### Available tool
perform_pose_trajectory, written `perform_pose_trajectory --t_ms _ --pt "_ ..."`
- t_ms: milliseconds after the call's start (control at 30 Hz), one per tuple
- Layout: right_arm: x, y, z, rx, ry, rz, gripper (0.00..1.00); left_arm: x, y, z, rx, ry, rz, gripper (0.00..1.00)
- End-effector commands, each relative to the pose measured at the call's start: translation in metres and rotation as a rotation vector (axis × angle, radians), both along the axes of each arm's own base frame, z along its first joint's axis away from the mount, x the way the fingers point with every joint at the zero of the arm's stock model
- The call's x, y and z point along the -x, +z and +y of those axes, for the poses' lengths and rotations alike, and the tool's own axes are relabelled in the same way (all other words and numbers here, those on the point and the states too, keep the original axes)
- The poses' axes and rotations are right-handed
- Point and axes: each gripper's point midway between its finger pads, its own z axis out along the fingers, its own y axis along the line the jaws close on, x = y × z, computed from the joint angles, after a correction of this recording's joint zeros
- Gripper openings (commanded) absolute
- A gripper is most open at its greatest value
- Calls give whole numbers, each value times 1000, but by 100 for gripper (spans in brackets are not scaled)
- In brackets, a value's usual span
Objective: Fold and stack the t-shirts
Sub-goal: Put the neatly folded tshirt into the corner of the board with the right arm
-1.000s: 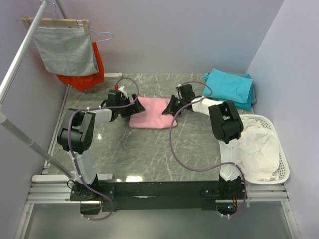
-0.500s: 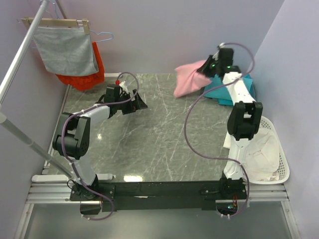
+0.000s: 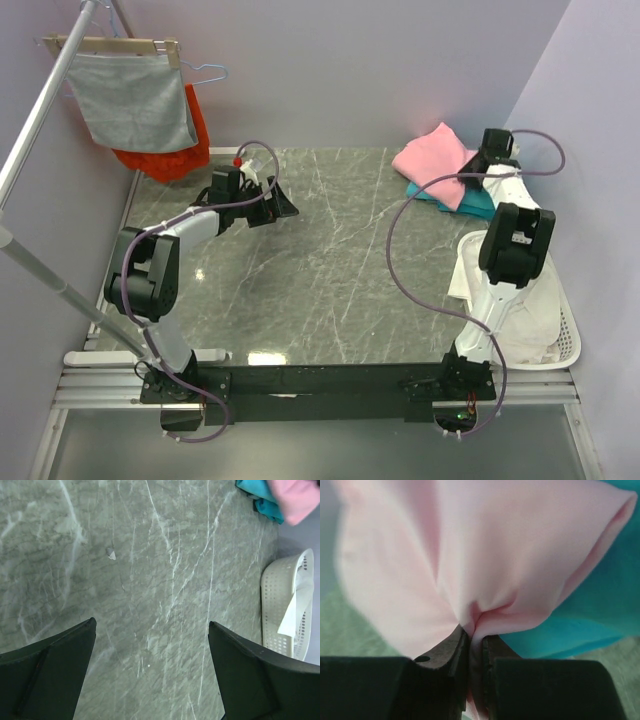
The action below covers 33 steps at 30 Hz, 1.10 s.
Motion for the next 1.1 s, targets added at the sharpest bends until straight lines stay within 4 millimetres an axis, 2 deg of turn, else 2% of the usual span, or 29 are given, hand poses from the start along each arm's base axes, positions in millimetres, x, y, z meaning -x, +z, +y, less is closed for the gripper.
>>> perform_pose_trajectory --t_ms 0,33,67,100,133,167,200,233,267,300,333,367,400,433,500,533,600,633,667,700,733,800,867,900,933,1000,1033,1067 --pt "23 25 -37 79 -186 -52 4 -2 14 -10 37 -42 -31 99" --pt "27 30 -40 92 -203 -57 8 -1 11 -9 32 -37 -25 99" --pt "33 26 -42 103 -222 -48 11 0 10 -8 28 -34 -25 99" --pt "38 37 -48 128 -250 -67 35 0 8 -6 23 -30 -21 99" --pt "41 40 -48 133 -256 -76 53 1 8 -6 22 -27 -22 99" --pt "46 37 -49 142 -271 -72 64 1 10 -6 23 -23 -28 99" --pt "52 54 -50 154 -291 -111 83 2 7 -5 19 -16 -25 99" --pt "56 59 -49 172 -297 -131 88 2 9 -4 19 -10 -33 99" --pt "61 56 -48 183 -298 -149 92 1 10 -3 17 -4 -42 99" --pt "68 76 -45 194 -301 -198 98 2 9 -1 11 4 -42 99" --pt "73 82 -41 221 -296 -214 100 1 12 2 1 22 -56 99" --pt "79 79 -37 231 -292 -217 100 0 14 4 -6 34 -63 99" --pt "86 94 -33 242 -296 -251 100 1 13 6 -17 44 -61 99" --pt "93 88 -28 252 -281 -241 100 -1 13 11 -37 73 -67 99" --pt "99 100 -9 238 -235 -272 100 -2 13 15 -55 93 -68 99" --pt "106 88 -1 238 -205 -247 100 -2 12 19 -72 113 -61 99" --pt "111 96 28 231 -117 -286 100 -1 14 22 -81 125 -70 99" --pt "120 85 37 253 -80 -260 100 0 21 24 -89 130 -90 99" --pt "123 86 47 265 -45 -274 100 -2 22 29 -111 153 -101 99" --pt "130 96 66 267 8 -304 100 -3 27 31 -123 163 -114 99" --pt "139 85 68 272 22 -282 100 1 25 36 -155 174 -96 99" --pt "151 92 100 250 125 -326 100 -3 30 43 -205 214 -115 99" --pt "166 78 109 246 157 -300 100 -2 42 48 -228 239 -149 99" --pt "172 84 119 240 183 -325 100 0 42 51 -239 257 -156 99" --pt "180 74 122 244 200 -304 100 3 51 52 -229 266 -172 100" --pt "191 71 124 250 208 -300 100 7 52 53 -234 266 -171 99" --pt "198 58 128 248 234 -277 100 9 57 56 -240 278 -178 99" --pt "203 54 129 247 244 -269 100 11 58 58 -242 289 -179 99"
